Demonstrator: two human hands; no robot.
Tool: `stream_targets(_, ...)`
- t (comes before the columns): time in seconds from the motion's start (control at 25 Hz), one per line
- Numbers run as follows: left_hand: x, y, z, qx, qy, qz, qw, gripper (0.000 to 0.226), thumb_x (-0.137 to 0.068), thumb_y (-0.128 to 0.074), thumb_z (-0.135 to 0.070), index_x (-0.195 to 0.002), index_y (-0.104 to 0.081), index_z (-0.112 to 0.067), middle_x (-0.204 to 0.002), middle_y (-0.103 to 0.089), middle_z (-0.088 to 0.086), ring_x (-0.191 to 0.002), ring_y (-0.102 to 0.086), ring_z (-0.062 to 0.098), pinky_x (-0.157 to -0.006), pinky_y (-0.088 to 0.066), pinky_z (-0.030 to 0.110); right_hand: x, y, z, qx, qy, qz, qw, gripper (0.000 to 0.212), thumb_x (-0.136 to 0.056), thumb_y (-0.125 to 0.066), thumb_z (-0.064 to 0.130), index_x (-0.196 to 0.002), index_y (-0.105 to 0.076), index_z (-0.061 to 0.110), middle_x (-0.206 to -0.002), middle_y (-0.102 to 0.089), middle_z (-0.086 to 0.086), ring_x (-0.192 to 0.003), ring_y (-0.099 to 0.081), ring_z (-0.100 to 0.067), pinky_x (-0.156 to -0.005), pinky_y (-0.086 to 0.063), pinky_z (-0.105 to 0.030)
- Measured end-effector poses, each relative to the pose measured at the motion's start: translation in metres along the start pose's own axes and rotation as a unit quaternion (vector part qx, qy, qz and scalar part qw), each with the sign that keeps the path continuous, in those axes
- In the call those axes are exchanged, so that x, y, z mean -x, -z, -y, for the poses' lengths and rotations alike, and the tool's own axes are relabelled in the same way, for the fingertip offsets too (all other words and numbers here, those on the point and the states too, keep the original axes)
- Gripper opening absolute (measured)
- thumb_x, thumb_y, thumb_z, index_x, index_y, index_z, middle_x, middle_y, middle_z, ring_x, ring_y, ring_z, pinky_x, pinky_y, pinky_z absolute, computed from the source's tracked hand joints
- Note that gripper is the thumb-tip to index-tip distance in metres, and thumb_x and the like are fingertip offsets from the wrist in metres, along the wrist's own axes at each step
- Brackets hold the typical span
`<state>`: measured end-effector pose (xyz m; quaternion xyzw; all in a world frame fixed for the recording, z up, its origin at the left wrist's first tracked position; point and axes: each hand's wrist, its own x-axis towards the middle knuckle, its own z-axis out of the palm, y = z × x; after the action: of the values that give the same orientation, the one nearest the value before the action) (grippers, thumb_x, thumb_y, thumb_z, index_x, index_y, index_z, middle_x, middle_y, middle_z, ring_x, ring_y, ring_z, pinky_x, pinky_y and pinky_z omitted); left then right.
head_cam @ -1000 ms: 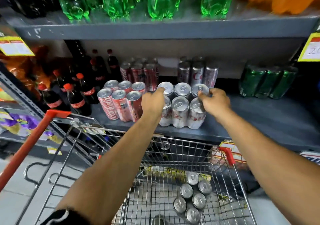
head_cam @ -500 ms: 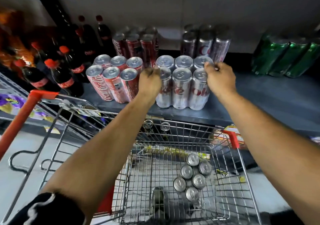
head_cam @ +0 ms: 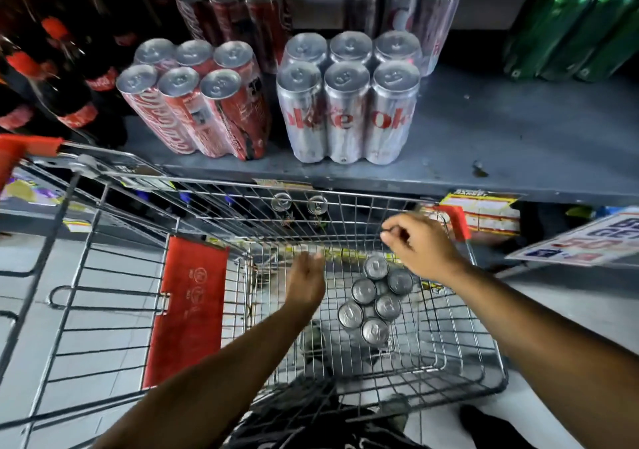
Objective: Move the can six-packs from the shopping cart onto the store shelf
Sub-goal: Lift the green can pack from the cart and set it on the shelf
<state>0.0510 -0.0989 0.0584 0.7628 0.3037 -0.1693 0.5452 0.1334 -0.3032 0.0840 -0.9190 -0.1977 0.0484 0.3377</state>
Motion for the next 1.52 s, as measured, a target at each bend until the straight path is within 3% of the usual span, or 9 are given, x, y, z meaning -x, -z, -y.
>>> stream_targets(0.16, 0.003, -0.042, 0.069, -0.088, 0.104, 0.155, 0.978, 0.035, -0.087, -0.062, -0.033, -0.096, -0.065, 0.001, -0.08, -0.062, 0.017, -0.068, -0.057, 0.023, -0.062, -0.045, 0.035, 0.014, -0.044, -0.037, 0.067, -0.206, 0.194, 0.957, 0.055, -0.095, -0.056, 0.024, -0.145, -0.037, 0.015, -0.14, -0.052, -0.019, -0.099, -0.064, -0.028, -0.073, -0.049, -0.029)
stream_targets(0.36, -0.008, -0.082, 0.108, 0.026, 0.197, 0.122, 0.972, 0.017, -0.087, -0.064, -0.008, -0.071, -0.062, -0.012, -0.059, -0.048, 0.004, -0.048, -0.036, 0.014, -0.045, -0.028, 0.022, 0.031, -0.076, -0.063, 0.05, -0.288, 0.271, 0.917, 0.068, -0.095, -0.049, 0.003, -0.154, -0.018, 0.02, -0.158, -0.028, -0.014, -0.123, -0.055, -0.029, -0.091, -0.052, -0.031)
stream_targets(0.52, -0.008, -0.097, 0.121, 0.051, 0.193, 0.119, 0.973, 0.019, -0.092, -0.06, -0.013, -0.095, -0.069, 0.003, -0.057, -0.056, -0.006, -0.049, -0.045, 0.005, -0.045, -0.034, 0.015, 0.031, -0.085, -0.069, 0.076, -0.26, 0.242, 0.932, 0.072, -0.09, -0.054, 0.003, -0.153, -0.021, 0.018, -0.144, -0.048, -0.019, -0.123, -0.053, -0.034, -0.096, -0.048, -0.037)
stream_targets(0.68, -0.001, -0.103, 0.118, 0.071, 0.224, 0.086, 0.968, 0.032, -0.093, -0.059, -0.024, -0.109, -0.067, 0.002, -0.083, -0.06, 0.012, -0.058, -0.045, 0.01, -0.054, -0.035, 0.02, 0.023, -0.094, -0.066, 0.061, -0.274, 0.235, 0.931, 0.063, -0.094, -0.054, 0.018, -0.15, -0.026, 0.012, -0.139, -0.052, -0.022, -0.121, -0.054, -0.036, -0.094, -0.045, -0.035)
stream_targets(0.92, -0.005, -0.078, 0.093, 0.042, 0.231, 0.002, 0.972, 0.023, -0.083, -0.068, -0.018, -0.095, -0.07, 0.003, -0.089, -0.072, 0.015, -0.073, -0.066, 0.022, -0.062, -0.054, 0.03, 0.041, -0.091, -0.065, -0.037, -0.429, 0.118, 0.895, 0.056, -0.082, -0.072, 0.031, -0.13, -0.052, 0.012, -0.128, -0.062, -0.013, -0.111, -0.06, -0.032, -0.087, -0.047, -0.032)
stream_targets(1.08, 0.0, -0.048, 0.021, 0.106, 0.173, -0.035, 0.979, 0.009, -0.087, -0.059, -0.012, -0.083, -0.061, -0.004, -0.073, -0.06, 0.008, -0.055, -0.055, 0.015, -0.038, -0.043, 0.019, 0.055, -0.072, -0.042, -0.142, -0.514, -0.013, 0.846, 0.045, -0.075, -0.073, 0.038, -0.11, -0.062, 0.011, -0.086, -0.068, -0.005, -0.076, -0.065, -0.023, -0.067, -0.051, -0.03)
stream_targets(1.24, 0.025, -0.019, -0.051, 0.103, 0.11, -0.069, 0.986, 0.02, -0.085, -0.056, -0.011, -0.098, -0.066, -0.001, -0.11, -0.064, 0.012, -0.077, -0.06, 0.017, -0.054, -0.041, 0.023, 0.065, -0.038, -0.012, -0.221, -0.462, -0.109, 0.852, 0.042, -0.066, -0.068, 0.049, -0.09, -0.063, 0.015, -0.083, -0.072, -0.005, -0.071, -0.066, -0.023, -0.062, -0.049, -0.029)
stream_targets(1.32, 0.043, -0.003, -0.082, 0.142, 0.092, -0.064, 0.984, 0.01, -0.084, -0.054, -0.009, -0.086, -0.064, -0.004, -0.072, -0.051, 0.006, -0.062, -0.052, 0.015, -0.051, -0.038, 0.021, 0.065, -0.007, 0.005, -0.248, -0.422, -0.163, 0.857, 0.047, -0.06, -0.069, 0.054, -0.089, -0.062, 0.019, -0.084, -0.071, -0.001, -0.075, -0.066, -0.02, -0.069, -0.052, -0.033)
stream_targets(1.52, 0.106, 0.018, -0.152, 0.218, -0.104, -0.005, 0.97, 0.024, -0.073, -0.064, 0.002, -0.055, -0.068, -0.012, -0.053, -0.065, -0.006, -0.048, -0.06, 0.006, -0.041, -0.043, 0.01, 0.061, 0.079, 0.048, -0.356, -0.323, -0.279, 0.831, 0.038, -0.052, -0.075, 0.053, -0.076, -0.065, 0.025, -0.077, -0.071, -0.003, -0.076, -0.068, -0.028, -0.074, -0.055, -0.048)
